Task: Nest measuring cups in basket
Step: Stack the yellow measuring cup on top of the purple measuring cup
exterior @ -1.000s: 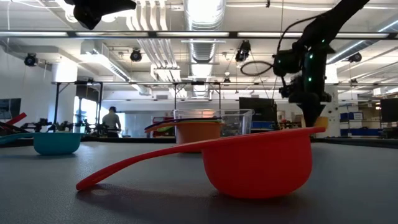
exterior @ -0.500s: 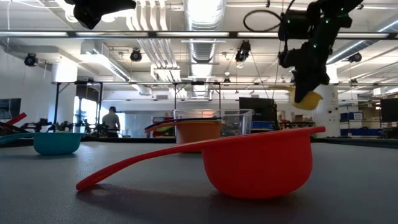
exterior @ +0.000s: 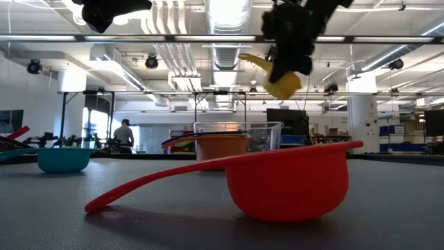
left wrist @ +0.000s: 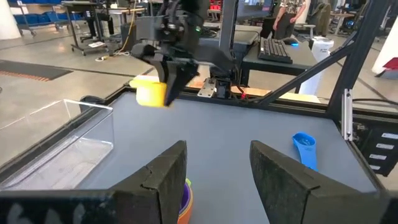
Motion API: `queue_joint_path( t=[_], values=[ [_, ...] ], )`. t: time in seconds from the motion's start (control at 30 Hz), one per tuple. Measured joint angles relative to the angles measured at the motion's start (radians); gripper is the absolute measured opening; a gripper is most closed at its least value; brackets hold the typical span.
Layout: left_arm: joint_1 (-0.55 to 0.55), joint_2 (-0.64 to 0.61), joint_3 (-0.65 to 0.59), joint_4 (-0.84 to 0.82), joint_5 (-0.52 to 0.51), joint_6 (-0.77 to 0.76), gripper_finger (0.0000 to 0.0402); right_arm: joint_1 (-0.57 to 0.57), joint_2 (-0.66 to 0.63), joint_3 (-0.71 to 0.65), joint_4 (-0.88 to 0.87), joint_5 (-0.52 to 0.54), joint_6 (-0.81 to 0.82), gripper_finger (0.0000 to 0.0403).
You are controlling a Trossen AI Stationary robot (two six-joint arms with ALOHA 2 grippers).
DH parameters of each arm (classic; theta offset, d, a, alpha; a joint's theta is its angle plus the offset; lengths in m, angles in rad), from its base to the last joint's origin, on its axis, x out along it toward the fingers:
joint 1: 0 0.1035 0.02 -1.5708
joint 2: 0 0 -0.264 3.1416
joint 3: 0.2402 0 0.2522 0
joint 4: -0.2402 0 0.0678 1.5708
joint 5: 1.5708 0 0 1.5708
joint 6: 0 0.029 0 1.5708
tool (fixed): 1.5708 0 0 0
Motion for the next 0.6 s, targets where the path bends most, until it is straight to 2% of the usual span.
queue_joint_path(
  t=[0.17,0.33,0.6],
  values=[
    [-0.017,-0.028,0.000,-0.008,0.000,-0.008,0.0160,0.091,0.166,0.151,0.019,0.001,-0.033,0.0009],
    [-0.077,-0.094,0.000,-0.051,-0.008,-0.008,0.0160,0.126,0.302,0.250,0.043,0.000,-0.045,0.0009],
    [-0.182,-0.144,-0.028,-0.093,-0.194,-0.008,0.0160,0.128,0.475,0.340,0.084,-0.061,-0.046,0.0009]
  ],
)
